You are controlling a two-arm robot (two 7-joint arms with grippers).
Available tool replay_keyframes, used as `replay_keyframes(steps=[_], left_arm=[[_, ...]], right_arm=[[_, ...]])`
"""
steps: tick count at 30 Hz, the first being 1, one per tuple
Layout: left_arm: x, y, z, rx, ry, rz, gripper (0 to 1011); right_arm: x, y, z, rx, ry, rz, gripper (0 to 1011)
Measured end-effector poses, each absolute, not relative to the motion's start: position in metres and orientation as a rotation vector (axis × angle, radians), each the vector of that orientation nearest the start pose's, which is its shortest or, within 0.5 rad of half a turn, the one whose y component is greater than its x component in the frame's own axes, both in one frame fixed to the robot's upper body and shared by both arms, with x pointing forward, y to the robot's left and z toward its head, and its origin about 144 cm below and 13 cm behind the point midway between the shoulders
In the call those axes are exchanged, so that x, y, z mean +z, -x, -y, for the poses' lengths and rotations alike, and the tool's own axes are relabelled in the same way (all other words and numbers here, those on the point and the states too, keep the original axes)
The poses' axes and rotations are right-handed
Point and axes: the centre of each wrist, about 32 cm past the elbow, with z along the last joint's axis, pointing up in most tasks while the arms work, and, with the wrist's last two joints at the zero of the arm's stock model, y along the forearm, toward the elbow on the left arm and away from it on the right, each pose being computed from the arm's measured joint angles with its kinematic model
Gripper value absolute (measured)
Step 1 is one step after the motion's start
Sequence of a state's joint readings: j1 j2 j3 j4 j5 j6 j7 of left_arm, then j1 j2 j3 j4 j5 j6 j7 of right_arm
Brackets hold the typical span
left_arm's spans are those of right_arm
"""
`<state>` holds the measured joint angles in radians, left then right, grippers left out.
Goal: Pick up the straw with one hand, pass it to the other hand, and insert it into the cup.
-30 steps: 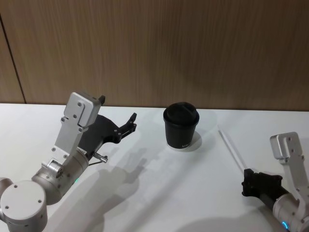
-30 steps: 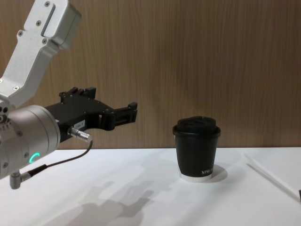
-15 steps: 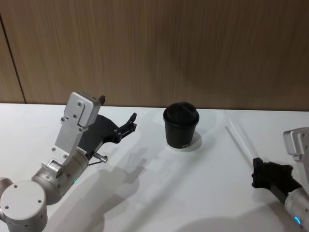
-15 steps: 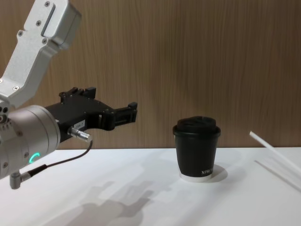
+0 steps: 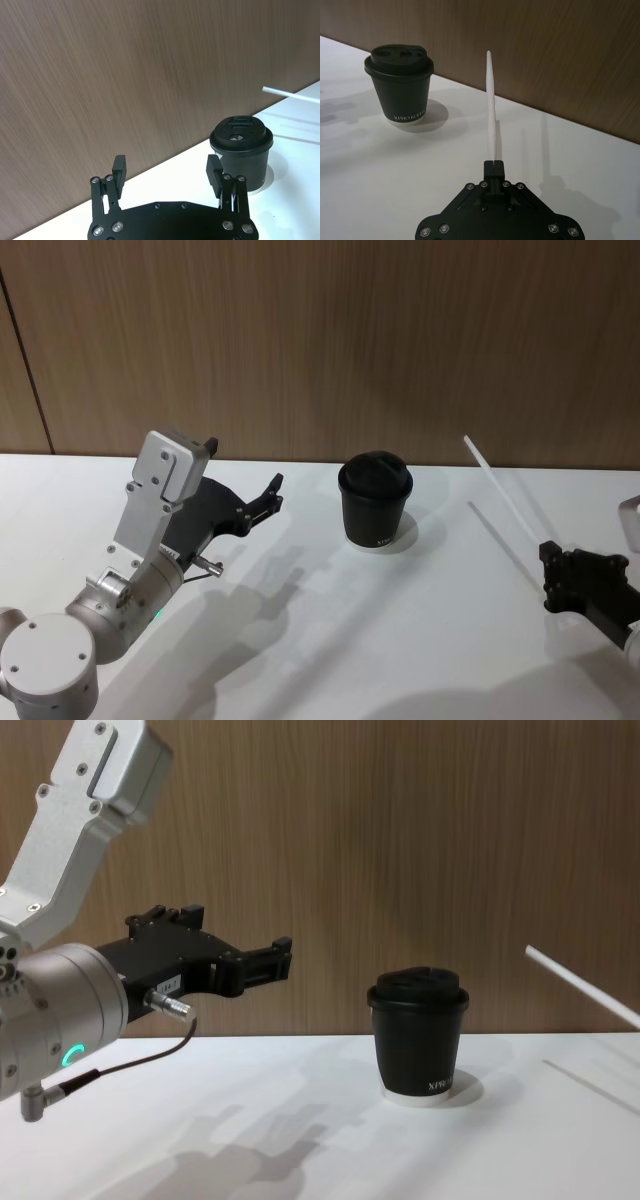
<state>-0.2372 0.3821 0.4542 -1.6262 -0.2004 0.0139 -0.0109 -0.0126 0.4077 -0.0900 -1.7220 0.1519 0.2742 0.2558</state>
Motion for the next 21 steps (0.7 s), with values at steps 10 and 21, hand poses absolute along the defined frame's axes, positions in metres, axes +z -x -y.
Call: replay_keyframes(steps=[10, 21], left_arm=[[1.204, -0.492, -0.198, 1.124, -0.061, 0.268, 1003], [1.204, -0.492, -0.198, 1.124, -0.061, 0.268, 1003]], right_arm=[[1.208, -0.452, 0.319, -1.116, 0.285, 0.121, 0], [1.224, -0.45, 0.332, -0.992, 0.232, 0.176, 0]])
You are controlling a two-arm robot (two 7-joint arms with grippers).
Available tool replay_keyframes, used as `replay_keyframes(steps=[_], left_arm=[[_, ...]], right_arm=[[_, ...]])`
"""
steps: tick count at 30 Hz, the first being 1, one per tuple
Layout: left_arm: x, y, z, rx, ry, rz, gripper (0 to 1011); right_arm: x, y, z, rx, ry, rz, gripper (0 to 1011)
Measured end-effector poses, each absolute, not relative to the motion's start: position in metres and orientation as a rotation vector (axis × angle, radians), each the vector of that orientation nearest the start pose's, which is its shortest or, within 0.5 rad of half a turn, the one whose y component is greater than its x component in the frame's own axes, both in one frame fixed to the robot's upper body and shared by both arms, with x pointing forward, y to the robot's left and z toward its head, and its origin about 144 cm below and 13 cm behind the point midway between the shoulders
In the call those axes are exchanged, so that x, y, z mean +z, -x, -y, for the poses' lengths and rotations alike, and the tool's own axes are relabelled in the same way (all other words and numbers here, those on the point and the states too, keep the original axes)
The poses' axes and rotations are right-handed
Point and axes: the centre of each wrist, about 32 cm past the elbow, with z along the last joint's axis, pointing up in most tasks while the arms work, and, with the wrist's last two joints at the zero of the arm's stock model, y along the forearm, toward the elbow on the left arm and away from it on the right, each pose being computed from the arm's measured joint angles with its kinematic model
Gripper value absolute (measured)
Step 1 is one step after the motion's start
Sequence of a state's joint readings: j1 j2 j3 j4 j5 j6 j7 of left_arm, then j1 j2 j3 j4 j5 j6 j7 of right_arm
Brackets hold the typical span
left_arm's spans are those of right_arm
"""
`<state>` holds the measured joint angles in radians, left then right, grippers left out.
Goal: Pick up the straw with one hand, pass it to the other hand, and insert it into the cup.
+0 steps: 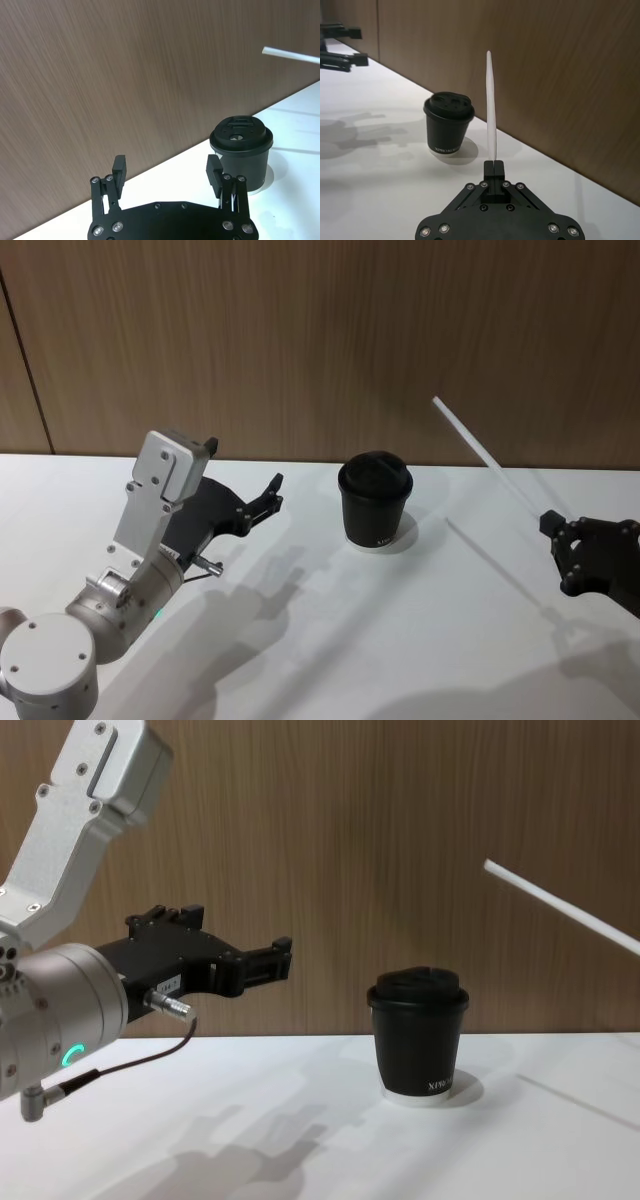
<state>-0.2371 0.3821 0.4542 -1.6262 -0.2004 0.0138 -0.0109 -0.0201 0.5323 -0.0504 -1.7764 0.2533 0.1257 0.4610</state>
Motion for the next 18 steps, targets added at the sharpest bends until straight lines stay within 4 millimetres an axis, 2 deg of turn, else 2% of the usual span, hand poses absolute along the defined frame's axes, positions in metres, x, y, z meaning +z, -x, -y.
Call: replay_keyframes(steps=[18], left_arm=[[1.204, -0.492, -0.198, 1.124, -0.061, 0.268, 1003]], right_arm=[[1.244, -0.446, 0.338, -0.829, 0.166, 0.207, 0]])
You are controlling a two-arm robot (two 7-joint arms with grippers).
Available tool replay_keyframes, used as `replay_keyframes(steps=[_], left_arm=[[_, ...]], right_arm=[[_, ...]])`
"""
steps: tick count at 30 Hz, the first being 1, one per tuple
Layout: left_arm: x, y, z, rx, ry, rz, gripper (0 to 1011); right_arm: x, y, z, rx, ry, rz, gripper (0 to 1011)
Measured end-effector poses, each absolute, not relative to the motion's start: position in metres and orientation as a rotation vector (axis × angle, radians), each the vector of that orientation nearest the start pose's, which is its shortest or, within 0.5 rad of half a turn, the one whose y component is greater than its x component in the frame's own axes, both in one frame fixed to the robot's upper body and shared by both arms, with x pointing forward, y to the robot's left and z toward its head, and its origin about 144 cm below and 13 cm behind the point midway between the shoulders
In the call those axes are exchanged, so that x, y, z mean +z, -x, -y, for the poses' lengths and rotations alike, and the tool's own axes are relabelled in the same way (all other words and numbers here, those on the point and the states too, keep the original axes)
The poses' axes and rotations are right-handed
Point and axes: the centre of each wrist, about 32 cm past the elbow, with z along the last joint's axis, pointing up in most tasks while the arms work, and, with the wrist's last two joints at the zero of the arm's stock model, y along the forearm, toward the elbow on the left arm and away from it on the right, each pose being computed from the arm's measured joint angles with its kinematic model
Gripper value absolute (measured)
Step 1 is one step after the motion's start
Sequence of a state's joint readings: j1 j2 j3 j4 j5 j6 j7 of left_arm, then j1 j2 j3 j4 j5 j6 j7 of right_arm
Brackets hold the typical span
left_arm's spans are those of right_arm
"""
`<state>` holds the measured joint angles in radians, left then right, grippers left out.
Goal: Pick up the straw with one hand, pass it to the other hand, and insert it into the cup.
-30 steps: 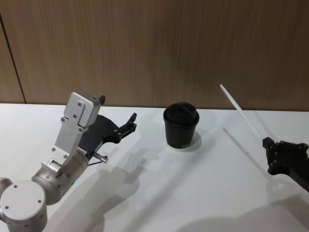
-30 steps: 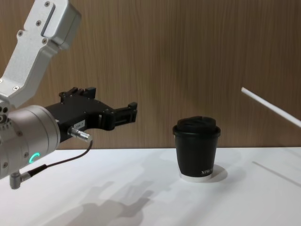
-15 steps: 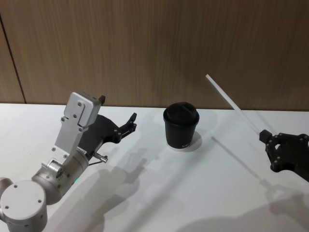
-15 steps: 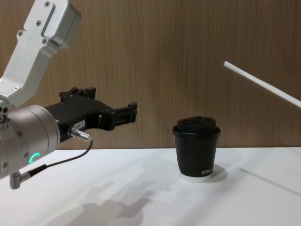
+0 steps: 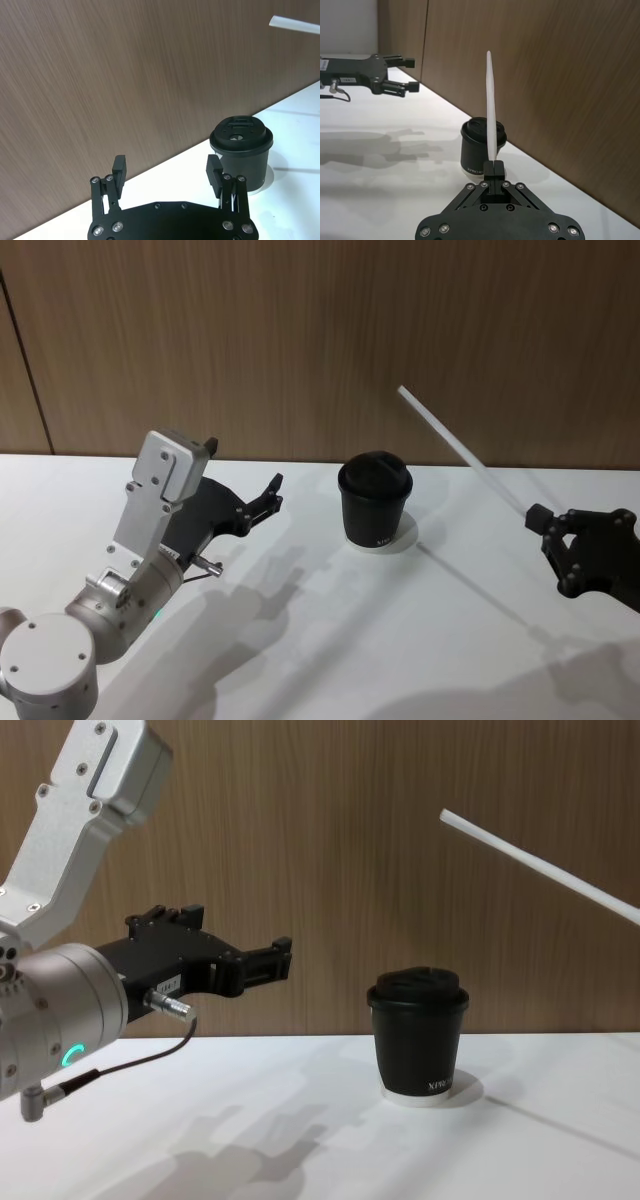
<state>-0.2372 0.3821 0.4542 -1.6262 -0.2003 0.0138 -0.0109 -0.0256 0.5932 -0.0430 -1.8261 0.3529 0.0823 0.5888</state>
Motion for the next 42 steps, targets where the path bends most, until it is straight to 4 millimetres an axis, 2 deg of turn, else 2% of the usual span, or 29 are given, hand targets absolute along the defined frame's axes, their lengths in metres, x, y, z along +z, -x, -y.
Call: replay_keyframes(steps=[20, 42], left_arm=[[1.204, -0.492, -0.198, 1.124, -0.061, 0.268, 1003], [1.204, -0.492, -0.198, 1.124, -0.061, 0.268, 1003]], right_arm=[[1.255, -0.442, 0.333, -0.725, 0.127, 0.208, 0], [1.258, -0.439, 0.326, -0.683, 0.115, 0.196, 0]])
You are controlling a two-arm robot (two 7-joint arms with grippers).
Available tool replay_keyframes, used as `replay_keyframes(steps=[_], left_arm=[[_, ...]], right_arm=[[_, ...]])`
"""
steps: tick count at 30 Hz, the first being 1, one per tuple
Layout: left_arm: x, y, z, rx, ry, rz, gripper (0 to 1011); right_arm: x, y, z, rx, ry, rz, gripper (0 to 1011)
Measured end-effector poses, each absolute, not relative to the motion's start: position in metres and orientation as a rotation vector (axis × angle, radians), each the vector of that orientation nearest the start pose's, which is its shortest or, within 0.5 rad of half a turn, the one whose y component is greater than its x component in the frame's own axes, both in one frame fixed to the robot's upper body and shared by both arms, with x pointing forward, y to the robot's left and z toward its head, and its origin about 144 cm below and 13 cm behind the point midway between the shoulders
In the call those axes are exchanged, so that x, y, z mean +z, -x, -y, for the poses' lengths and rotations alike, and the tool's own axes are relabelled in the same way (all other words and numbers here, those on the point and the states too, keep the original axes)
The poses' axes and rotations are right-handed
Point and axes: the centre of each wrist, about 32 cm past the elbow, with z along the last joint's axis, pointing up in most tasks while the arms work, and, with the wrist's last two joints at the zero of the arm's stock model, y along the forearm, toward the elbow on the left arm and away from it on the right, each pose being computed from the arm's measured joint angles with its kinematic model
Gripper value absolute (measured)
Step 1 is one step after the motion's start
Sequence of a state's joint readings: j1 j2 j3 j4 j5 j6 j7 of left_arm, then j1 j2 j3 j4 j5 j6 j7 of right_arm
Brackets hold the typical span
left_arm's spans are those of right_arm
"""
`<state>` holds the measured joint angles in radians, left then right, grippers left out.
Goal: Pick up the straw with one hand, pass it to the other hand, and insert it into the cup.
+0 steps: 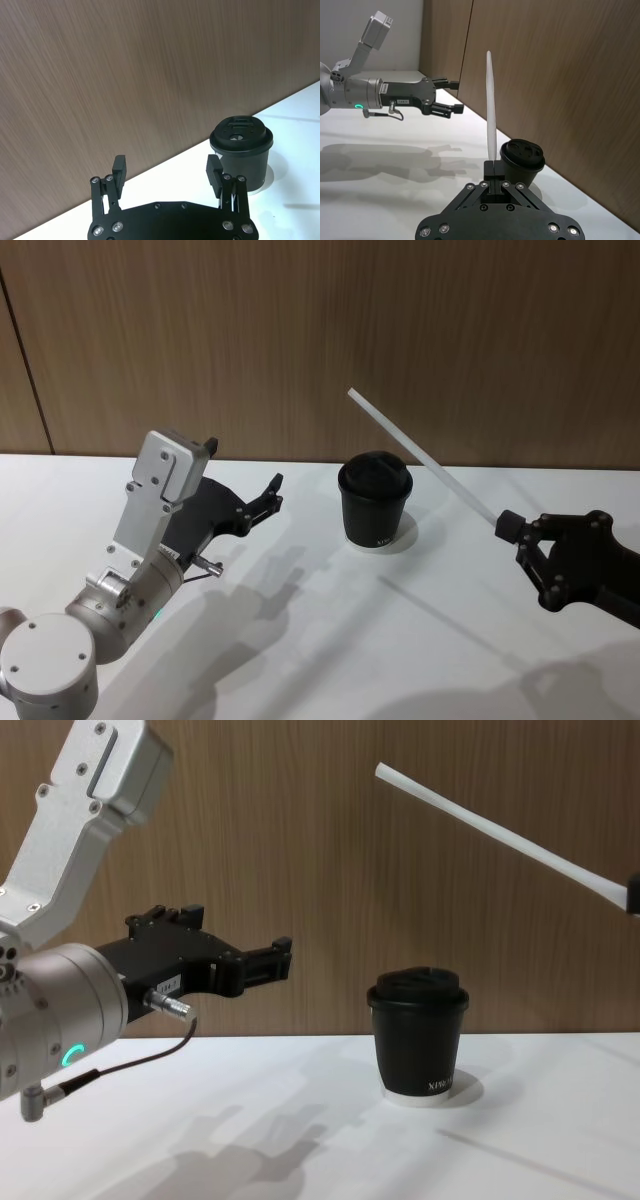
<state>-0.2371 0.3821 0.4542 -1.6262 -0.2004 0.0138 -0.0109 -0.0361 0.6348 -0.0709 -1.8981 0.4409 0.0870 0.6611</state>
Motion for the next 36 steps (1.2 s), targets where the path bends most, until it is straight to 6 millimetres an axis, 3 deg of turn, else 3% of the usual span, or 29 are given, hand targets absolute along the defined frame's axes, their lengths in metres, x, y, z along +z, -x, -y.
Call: replay_keyframes(steps=[36], left_arm=[[1.2044, -0.492, -0.1984, 1.124, -0.061, 0.268, 1003]], right_arm=[[1.2589, -0.4379, 0.3246, -0.674, 0.112, 0.193, 0]])
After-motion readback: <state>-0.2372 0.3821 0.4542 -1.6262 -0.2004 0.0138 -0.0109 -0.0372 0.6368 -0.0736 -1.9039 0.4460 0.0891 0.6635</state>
